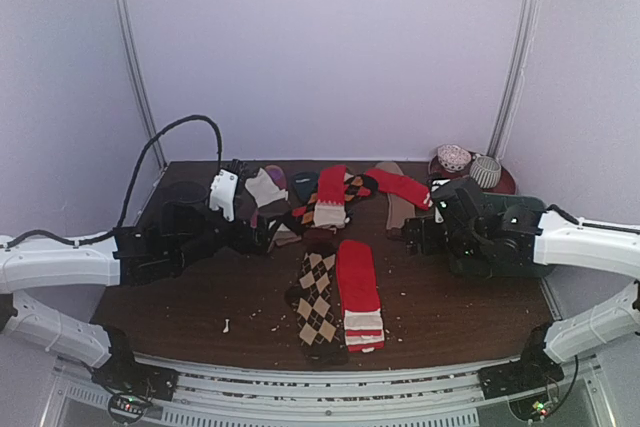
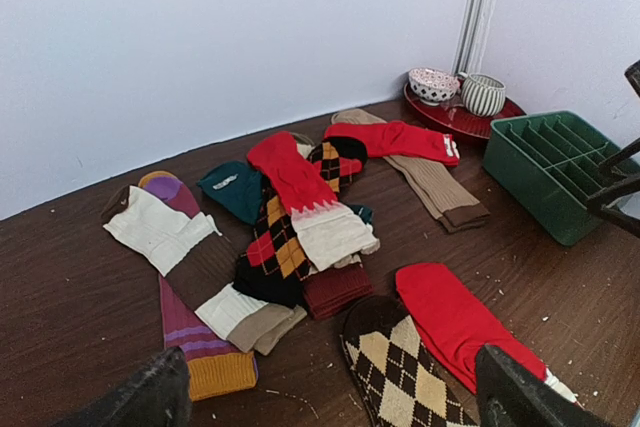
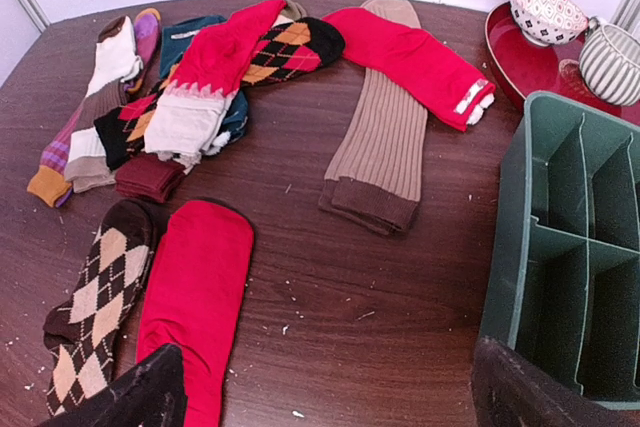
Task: Roll the socks
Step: Roll a pair of socks at the center of the board.
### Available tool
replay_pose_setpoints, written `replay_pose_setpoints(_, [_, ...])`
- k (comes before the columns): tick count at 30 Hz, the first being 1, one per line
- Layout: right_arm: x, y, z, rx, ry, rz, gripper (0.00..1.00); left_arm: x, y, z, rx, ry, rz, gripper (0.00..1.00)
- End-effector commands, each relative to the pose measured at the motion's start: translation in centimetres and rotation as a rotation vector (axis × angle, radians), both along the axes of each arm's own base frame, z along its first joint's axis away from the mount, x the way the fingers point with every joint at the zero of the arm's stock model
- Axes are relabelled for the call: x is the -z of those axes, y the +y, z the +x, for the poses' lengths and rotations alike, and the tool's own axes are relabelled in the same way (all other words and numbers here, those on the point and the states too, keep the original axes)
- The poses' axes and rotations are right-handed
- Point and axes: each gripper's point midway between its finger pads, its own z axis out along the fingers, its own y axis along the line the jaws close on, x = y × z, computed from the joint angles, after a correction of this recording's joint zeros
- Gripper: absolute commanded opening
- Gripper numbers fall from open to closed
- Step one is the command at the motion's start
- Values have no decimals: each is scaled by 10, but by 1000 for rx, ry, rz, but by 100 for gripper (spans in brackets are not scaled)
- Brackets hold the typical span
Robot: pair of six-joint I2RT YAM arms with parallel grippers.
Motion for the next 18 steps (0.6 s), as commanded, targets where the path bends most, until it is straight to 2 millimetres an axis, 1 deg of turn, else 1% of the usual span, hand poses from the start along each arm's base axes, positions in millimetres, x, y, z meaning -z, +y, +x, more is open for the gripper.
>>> replay_pose_setpoints(1, [-13, -1, -3, -27, -43, 17, 100, -24, -2, 3, -1, -48, -48, 98])
replay_pose_setpoints(4, [-17, 5, -7, -85, -58, 20, 100, -25, 1, 2, -7, -46, -54, 98])
replay_pose_setpoints(8, [-12, 25, -23, -263, -71, 80, 100, -22, -1, -3, 21, -33, -66, 98])
replay_pose_setpoints(11, [-6, 41, -36, -385, -80, 131, 100, -11, -9, -12, 88, 0, -72, 98])
replay_pose_setpoints(12, [-1, 47, -42, -439, -74, 145, 100, -5, -13, -15, 111, 21, -85, 98])
replay_pose_setpoints(13, [5, 55, -49, -497, -58, 161, 100, 3, -17, -20, 141, 47, -93, 95])
replay_pose_setpoints(16, [31, 78, -79, -674, -13, 202, 99, 29, -30, -35, 239, 130, -120, 89])
replay_pose_setpoints(17, [41, 82, -87, -713, 3, 197, 99, 34, -34, -39, 264, 153, -131, 87])
replay_pose_setpoints(18, [51, 87, -96, -748, 19, 183, 98, 45, -36, -43, 283, 180, -130, 85])
